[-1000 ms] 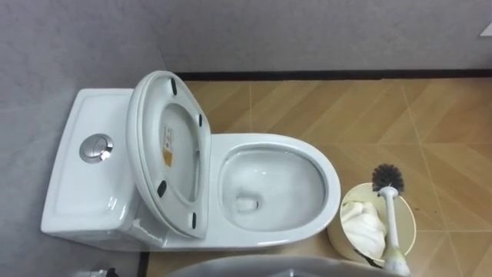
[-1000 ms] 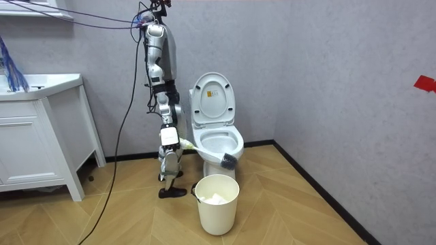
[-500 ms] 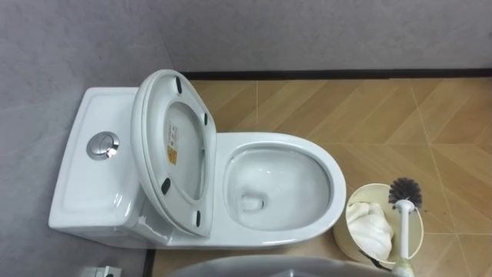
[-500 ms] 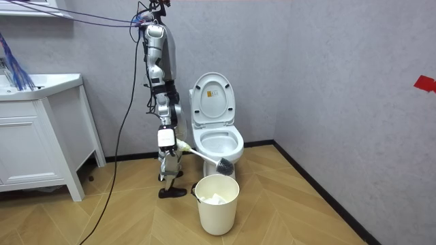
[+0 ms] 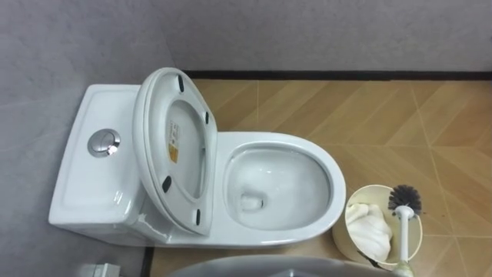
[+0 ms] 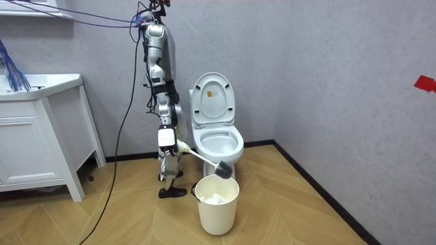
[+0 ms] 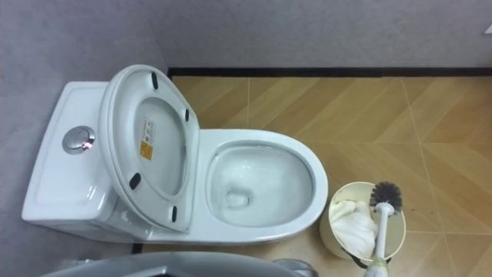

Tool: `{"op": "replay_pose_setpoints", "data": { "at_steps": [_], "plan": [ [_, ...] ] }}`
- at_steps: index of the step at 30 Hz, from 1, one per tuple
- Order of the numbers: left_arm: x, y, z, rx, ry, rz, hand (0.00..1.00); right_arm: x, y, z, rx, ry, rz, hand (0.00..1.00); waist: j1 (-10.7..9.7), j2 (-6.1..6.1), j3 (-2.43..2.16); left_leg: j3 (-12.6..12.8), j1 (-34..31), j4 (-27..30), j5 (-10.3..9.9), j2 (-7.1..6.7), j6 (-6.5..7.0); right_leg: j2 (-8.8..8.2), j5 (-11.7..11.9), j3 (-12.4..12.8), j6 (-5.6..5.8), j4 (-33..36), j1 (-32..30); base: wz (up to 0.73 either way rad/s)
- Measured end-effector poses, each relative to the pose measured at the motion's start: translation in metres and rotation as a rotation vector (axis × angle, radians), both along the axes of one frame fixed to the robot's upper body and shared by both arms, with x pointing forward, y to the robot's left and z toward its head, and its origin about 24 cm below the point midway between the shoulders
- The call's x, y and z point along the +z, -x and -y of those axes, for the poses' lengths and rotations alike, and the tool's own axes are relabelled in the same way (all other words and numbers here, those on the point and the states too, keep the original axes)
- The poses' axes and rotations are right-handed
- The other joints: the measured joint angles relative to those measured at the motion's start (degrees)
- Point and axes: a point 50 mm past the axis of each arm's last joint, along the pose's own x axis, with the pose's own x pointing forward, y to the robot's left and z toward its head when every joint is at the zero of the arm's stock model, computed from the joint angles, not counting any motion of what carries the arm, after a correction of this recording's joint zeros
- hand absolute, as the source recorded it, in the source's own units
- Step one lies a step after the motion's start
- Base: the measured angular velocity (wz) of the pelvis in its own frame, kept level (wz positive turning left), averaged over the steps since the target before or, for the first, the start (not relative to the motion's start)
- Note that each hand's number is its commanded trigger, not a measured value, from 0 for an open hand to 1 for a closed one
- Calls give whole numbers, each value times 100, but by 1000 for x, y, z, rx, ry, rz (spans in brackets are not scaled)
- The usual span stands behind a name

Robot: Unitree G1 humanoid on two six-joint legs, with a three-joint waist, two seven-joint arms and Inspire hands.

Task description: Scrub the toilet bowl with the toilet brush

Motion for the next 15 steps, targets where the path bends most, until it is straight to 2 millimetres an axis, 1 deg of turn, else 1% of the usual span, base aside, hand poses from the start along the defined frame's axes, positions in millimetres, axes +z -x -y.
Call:
{"op": "replay_pose_setpoints", "data": {
  "at_steps": [4,8,11,15],
  "plan": [
    [0,0,0,-1,0,-1,0,0,-3,0,2,0,7,0,1,-10,11,0,-3,-2,0,0,0,0,-1,0,0,-5,-2,0],
    [0,2,0,-11,-4,-8,0,-1,-1,-1,6,-24,-3,0,12,-14,14,-11,1,-1,0,-1,0,3,0,3,-1,-2,6,0],
    [0,3,-1,-34,-12,-17,0,-2,-1,-3,10,-73,1,0,6,7,19,-24,4,0,0,1,0,3,0,-10,-1,4,12,1],
    [0,3,-1,-27,-7,-19,0,-5,4,-8,5,-153,-22,0,17,21,20,-35,24,11,0,4,0,1,-6,-28,-8,7,43,1]
  ]
}}
